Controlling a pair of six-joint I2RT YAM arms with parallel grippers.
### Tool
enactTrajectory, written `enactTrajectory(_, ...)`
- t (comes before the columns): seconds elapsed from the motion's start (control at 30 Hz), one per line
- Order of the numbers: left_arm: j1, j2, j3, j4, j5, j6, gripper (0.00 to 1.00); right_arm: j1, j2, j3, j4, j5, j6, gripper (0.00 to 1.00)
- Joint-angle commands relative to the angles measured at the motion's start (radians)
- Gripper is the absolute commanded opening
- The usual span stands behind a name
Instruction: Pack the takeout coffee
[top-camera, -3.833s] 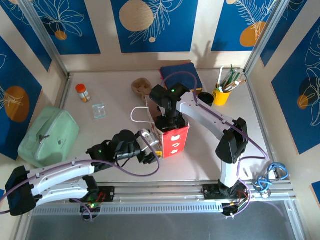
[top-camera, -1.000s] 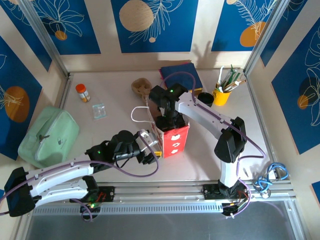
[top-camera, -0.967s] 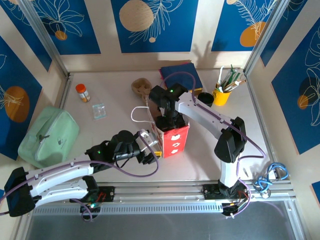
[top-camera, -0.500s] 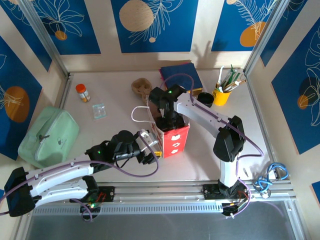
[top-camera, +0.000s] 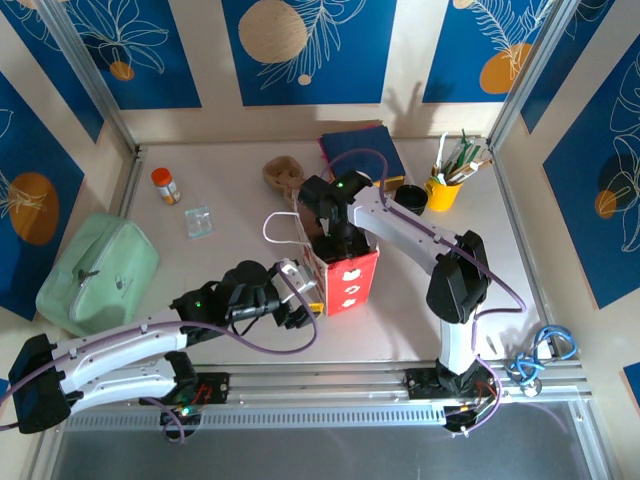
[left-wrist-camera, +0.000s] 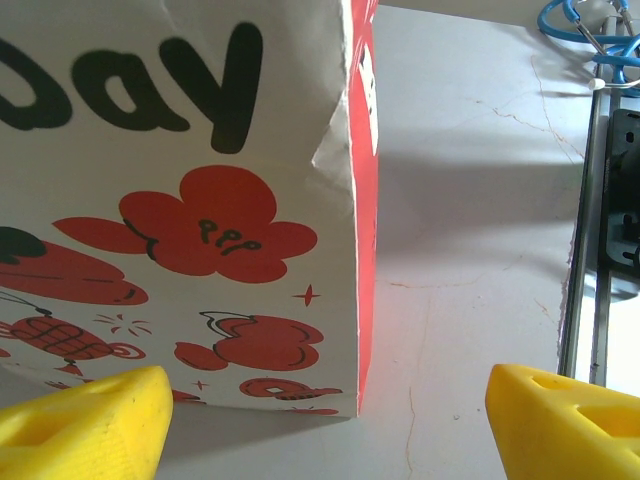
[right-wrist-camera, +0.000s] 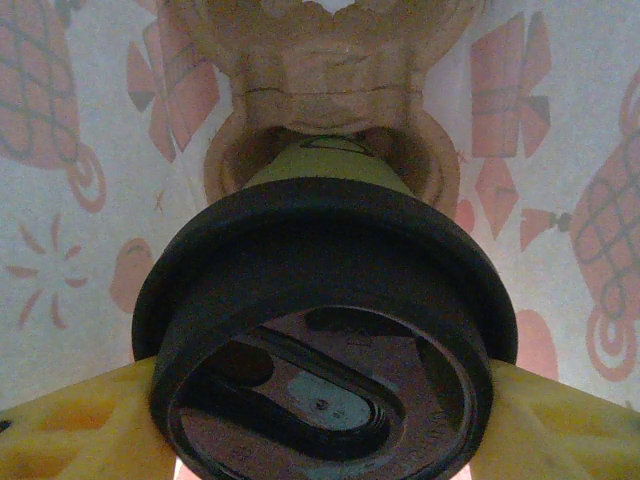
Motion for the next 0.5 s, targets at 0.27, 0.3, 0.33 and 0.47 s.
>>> enactTrajectory(0.27,-0.007,-0.001,0.002,0.017,-0.009,-0.004,0.82,-0.013,0.010,-0.010,0.004,-0.034,0.000,0.61)
enactTrajectory(0.3,-0.007,-0.001,0.001,0.016,-0.009,-0.005,0.82,-0.014,0.011,-0.010,0.005,-0.035,0.000,0.61)
enactTrajectory(0.33,-0.007,-0.001,0.001,0.015,-0.009,-0.006,0.82,-0.016,0.013,-0.011,0.007,-0.039,-0.002,0.61)
enactTrajectory(0.47,-0.007,-0.006,-0.002,0.014,-0.009,-0.008,0.82,-0.021,0.029,-0.007,0.009,-0.046,-0.008,0.61)
